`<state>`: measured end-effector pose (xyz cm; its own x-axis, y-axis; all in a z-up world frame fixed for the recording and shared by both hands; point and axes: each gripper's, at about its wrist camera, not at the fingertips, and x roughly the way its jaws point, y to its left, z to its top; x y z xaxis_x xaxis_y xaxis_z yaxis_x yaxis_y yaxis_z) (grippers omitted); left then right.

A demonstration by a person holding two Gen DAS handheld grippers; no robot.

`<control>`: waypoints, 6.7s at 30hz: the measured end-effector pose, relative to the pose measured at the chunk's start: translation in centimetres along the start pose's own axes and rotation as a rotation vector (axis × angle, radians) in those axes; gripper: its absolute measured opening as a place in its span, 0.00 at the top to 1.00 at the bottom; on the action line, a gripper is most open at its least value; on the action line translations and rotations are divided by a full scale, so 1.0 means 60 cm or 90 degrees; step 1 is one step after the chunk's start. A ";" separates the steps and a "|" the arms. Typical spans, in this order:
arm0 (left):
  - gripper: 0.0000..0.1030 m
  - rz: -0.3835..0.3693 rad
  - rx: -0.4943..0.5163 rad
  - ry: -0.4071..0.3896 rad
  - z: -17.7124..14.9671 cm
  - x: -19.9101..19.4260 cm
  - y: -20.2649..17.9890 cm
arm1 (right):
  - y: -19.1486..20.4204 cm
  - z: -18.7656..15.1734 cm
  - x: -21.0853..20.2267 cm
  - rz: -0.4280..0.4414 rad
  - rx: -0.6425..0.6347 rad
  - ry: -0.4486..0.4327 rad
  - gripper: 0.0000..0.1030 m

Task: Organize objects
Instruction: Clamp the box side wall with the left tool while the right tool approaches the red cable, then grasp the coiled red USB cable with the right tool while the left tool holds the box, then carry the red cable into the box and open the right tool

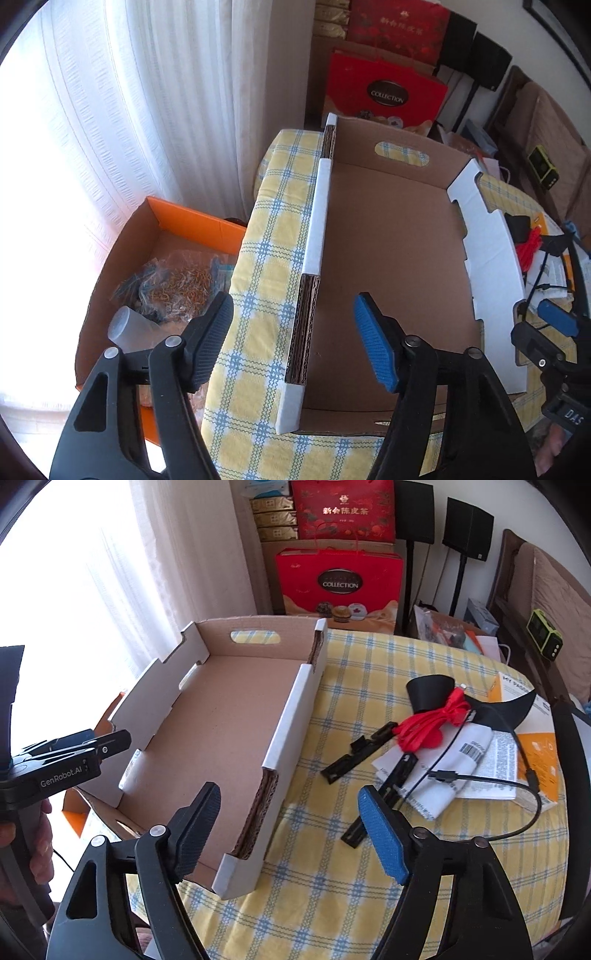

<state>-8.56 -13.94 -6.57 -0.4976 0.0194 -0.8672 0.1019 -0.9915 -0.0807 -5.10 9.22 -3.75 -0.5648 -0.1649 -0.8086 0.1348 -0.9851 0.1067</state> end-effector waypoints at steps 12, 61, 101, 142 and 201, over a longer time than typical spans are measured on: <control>0.66 -0.028 0.036 0.030 -0.033 0.019 -0.038 | -0.004 -0.029 0.039 0.101 0.045 0.077 0.69; 0.88 0.011 0.113 0.010 -0.048 -0.005 -0.086 | -0.206 -0.045 -0.127 -0.056 0.129 -0.030 0.34; 0.89 -0.025 0.099 0.029 -0.055 0.009 -0.076 | -0.184 0.102 0.088 -0.095 0.170 0.087 0.68; 0.90 -0.039 0.082 0.042 -0.050 0.013 -0.071 | -0.108 0.055 0.058 -0.055 0.053 0.088 0.60; 0.90 -0.055 0.066 0.051 -0.044 0.019 -0.066 | 0.050 0.077 0.029 0.113 0.012 0.050 0.52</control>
<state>-7.26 -9.68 -8.53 -0.4294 0.1111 -0.8963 -0.0301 -0.9936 -0.1087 -9.44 5.75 -2.15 -0.4681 -0.3332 -0.8185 0.2109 -0.9415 0.2627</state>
